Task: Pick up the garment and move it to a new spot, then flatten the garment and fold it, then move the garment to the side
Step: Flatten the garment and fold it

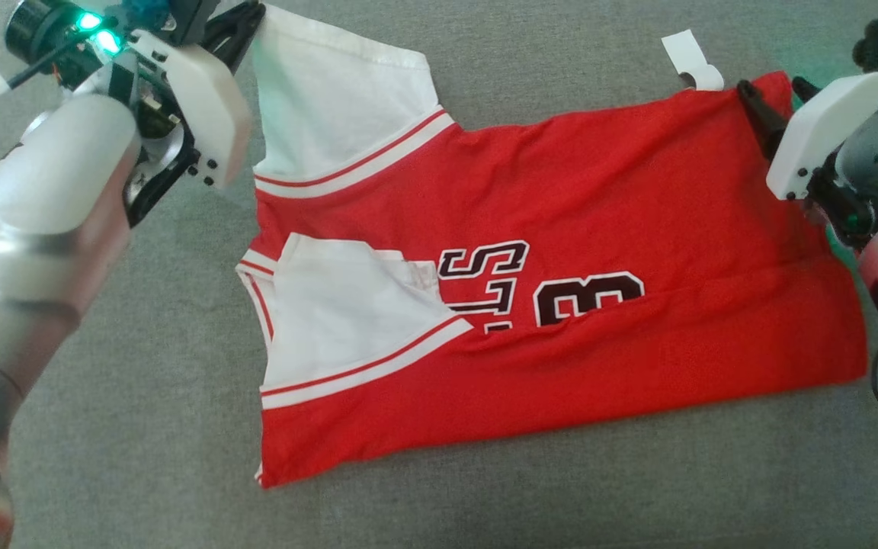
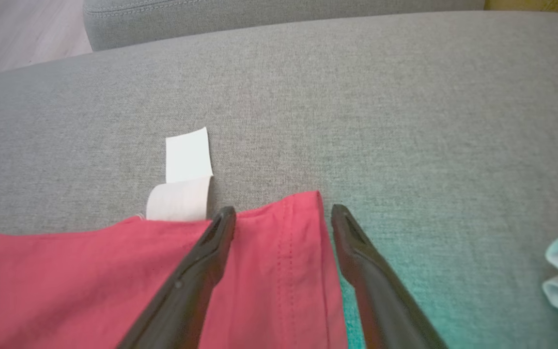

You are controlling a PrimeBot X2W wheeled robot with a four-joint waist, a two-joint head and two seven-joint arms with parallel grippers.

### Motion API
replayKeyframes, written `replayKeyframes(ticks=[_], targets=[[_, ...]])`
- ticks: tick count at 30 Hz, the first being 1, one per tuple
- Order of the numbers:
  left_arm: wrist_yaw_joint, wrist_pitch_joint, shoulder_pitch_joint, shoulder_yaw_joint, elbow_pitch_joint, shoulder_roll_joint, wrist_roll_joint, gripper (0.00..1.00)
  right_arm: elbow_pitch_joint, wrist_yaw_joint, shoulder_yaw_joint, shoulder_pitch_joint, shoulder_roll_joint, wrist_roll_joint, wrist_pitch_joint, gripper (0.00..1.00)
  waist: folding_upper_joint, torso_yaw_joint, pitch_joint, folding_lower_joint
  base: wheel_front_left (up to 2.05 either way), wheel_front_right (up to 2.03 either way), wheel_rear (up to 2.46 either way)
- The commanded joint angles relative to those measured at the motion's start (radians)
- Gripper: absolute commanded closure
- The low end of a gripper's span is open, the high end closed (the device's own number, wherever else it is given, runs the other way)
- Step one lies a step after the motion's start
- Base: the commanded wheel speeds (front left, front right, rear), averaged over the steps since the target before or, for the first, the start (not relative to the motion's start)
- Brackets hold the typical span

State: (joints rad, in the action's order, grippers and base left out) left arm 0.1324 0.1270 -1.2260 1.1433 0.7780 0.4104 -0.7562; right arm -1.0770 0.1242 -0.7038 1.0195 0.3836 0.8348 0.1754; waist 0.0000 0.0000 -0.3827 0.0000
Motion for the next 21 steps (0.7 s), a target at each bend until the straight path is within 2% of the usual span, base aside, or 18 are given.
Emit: replayKeyframes(ticks=[1, 10, 11, 15, 16, 20, 21], targets=[[-0.002, -0.013, -0.076, -0.022, -0.003, 0.027, -0.007, 1.0, 0.011, 0.007, -0.011, 0.02, 0.001, 0.004, -0.007, 0.0, 0.0, 0.002, 0.0, 0.0, 0.0, 0.0, 0.0], [-0.002, -0.03, -0.092, 0.008, 0.014, 0.025, -0.029, 1.0, -0.027, 0.007, -0.037, 0.055, -0.005, 0.021, -0.024, 0.0, 0.0, 0.008, -0.007, 0.0, 0.0, 0.0, 0.0], [-0.002, -0.032, -0.094, 0.011, 0.017, 0.024, -0.032, 1.0, -0.032, 0.007, -0.04, 0.058, -0.005, 0.023, -0.025, 0.05, 0.0, 0.009, -0.008, 0.0, 0.0, 0.0, 0.0], [-0.002, -0.041, -0.099, 0.027, 0.027, 0.022, -0.046, 1.0, -0.053, 0.007, -0.053, 0.069, -0.006, 0.028, -0.031, 0.39, 0.0, 0.012, -0.009, 0.0, 0.0, 0.0, 0.0], [-0.002, -0.043, -0.101, 0.03, 0.03, 0.022, -0.049, 1.0, -0.06, 0.007, -0.055, 0.072, -0.007, 0.03, -0.03, 0.5, 0.0, 0.012, -0.01, 0.0, 0.0, 0.0, 0.0], [-0.002, -0.052, -0.108, 0.044, 0.042, 0.021, -0.062, 1.0, -0.096, 0.007, -0.068, 0.085, -0.009, 0.027, -0.022, 0.63, 0.0, 0.013, -0.012, 0.0, 0.0, 0.0, 0.0], [-0.002, -0.054, -0.109, 0.047, 0.045, 0.02, -0.065, 1.0, -0.103, 0.007, -0.071, 0.087, -0.01, 0.026, -0.019, 0.63, 0.0, 0.014, -0.013, 0.0, 0.0, 0.0, 0.0]])
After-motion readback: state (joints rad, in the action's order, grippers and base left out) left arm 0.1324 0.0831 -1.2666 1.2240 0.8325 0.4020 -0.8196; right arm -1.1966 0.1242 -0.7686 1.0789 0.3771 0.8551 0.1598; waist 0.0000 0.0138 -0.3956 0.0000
